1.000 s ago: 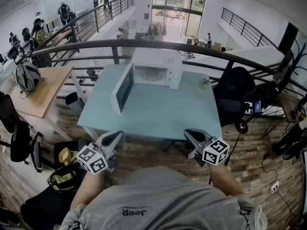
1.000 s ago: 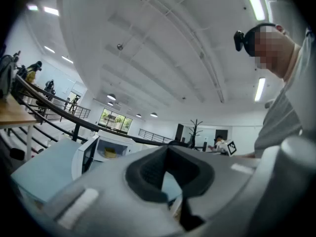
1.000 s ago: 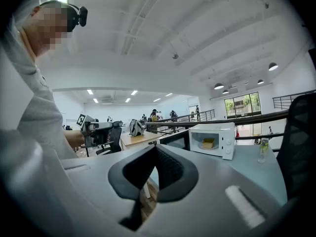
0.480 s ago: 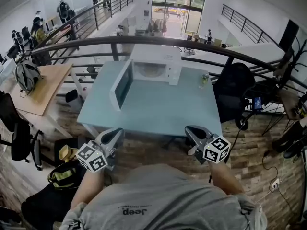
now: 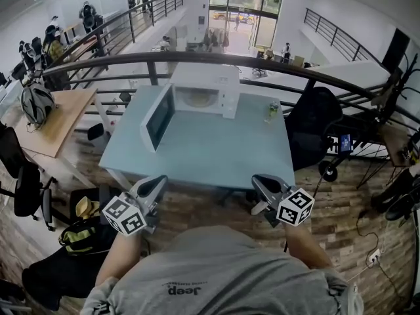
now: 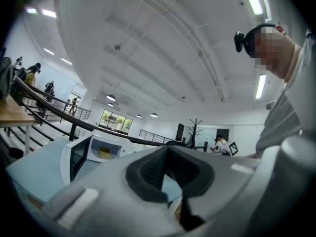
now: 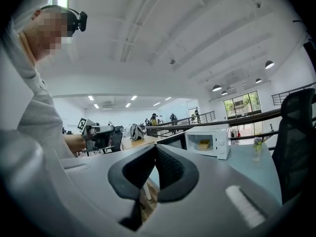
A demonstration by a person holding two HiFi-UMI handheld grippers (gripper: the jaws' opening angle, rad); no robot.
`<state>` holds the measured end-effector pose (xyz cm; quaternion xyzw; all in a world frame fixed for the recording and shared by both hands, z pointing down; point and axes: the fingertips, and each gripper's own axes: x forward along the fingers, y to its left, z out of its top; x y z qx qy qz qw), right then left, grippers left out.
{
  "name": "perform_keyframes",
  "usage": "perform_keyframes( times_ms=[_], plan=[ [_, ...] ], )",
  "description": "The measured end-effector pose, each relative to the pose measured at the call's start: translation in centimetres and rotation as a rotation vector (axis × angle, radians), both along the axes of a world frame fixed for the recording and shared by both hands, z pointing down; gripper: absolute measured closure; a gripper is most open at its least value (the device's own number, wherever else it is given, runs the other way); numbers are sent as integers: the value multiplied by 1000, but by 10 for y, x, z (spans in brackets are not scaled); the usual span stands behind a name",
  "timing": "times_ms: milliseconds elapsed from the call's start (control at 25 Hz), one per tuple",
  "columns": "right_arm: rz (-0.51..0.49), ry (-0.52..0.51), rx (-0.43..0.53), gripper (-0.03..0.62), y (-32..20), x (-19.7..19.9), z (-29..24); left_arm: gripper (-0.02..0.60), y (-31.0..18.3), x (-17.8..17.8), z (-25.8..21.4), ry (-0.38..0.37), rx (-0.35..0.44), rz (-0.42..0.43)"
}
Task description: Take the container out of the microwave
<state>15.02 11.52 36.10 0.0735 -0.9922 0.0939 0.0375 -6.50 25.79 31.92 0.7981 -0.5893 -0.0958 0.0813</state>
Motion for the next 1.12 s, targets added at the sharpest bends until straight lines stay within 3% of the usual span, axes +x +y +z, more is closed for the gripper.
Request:
perform_keyframes(
  times_ms=[400,640,880,1120],
  plan=[
    [-47,-29,-22,589,-37,74,12,552,-37,82,9,2,-22,-14],
    [-64,-45,-40,589,-54,88,21,552,-52,105,12,-8,-47,-14],
    [-77,-41,-47,589,-70,66,27,552,-68,85,17,-1,-54,-11],
    [-49,-18,-32,589,-94,10,30,552,-102,24,30,19,-45,39]
  ],
)
